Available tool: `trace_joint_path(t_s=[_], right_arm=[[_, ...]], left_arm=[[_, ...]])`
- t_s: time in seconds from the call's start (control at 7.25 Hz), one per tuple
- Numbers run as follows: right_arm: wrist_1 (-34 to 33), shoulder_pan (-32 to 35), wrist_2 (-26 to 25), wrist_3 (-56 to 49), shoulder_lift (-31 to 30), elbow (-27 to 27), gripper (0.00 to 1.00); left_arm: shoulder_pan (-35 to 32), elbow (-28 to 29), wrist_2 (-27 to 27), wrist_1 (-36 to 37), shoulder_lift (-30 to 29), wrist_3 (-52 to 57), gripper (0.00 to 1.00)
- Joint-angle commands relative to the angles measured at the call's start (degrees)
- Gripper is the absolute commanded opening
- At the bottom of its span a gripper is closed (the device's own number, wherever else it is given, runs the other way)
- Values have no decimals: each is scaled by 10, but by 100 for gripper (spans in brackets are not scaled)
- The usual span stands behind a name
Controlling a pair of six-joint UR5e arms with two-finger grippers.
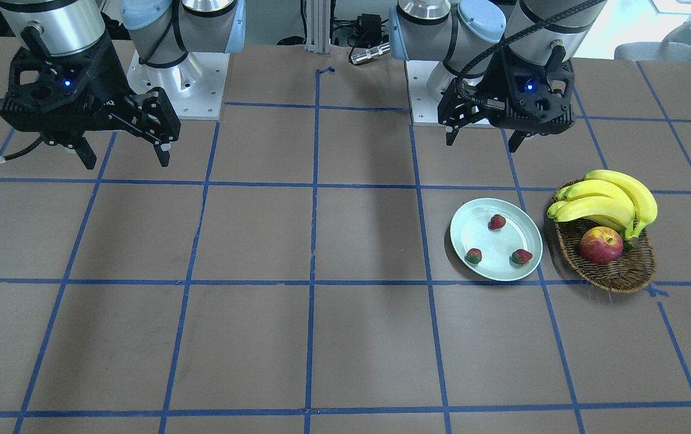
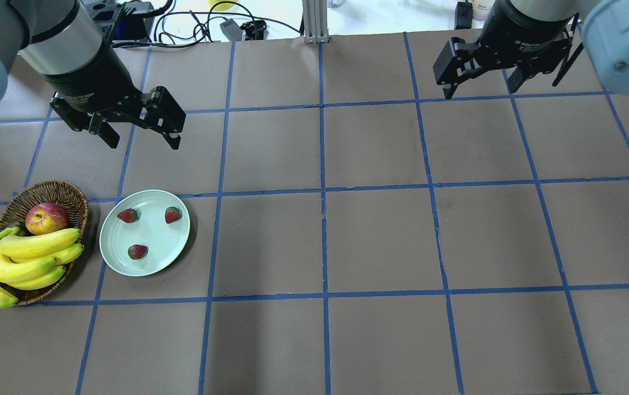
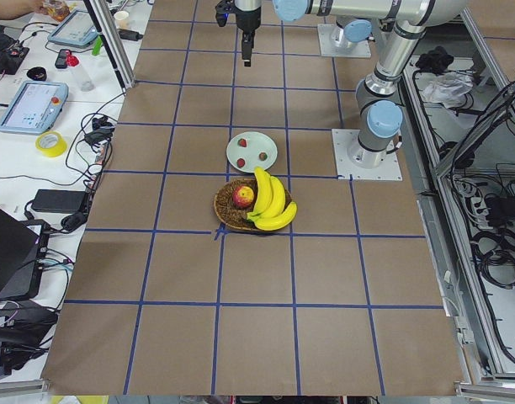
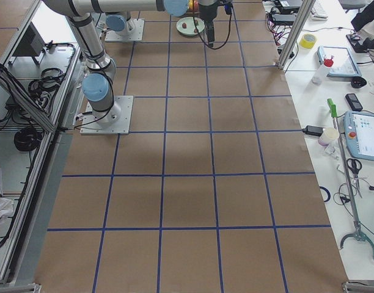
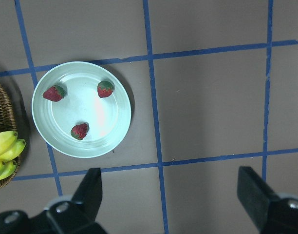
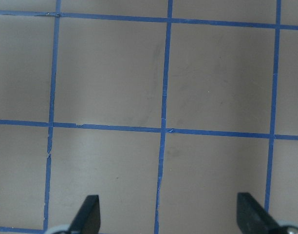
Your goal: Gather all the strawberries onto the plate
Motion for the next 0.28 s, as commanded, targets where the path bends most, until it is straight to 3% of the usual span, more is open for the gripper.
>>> trace_joint_path(t_s=[0.0,0.14], right_arm=[[0,0,0,0,0,0,100],[0,0,0,0,0,0,100]], left_arm=[[0,-3,0,0,0,0,100],[0,-2,0,1,0,0,100]])
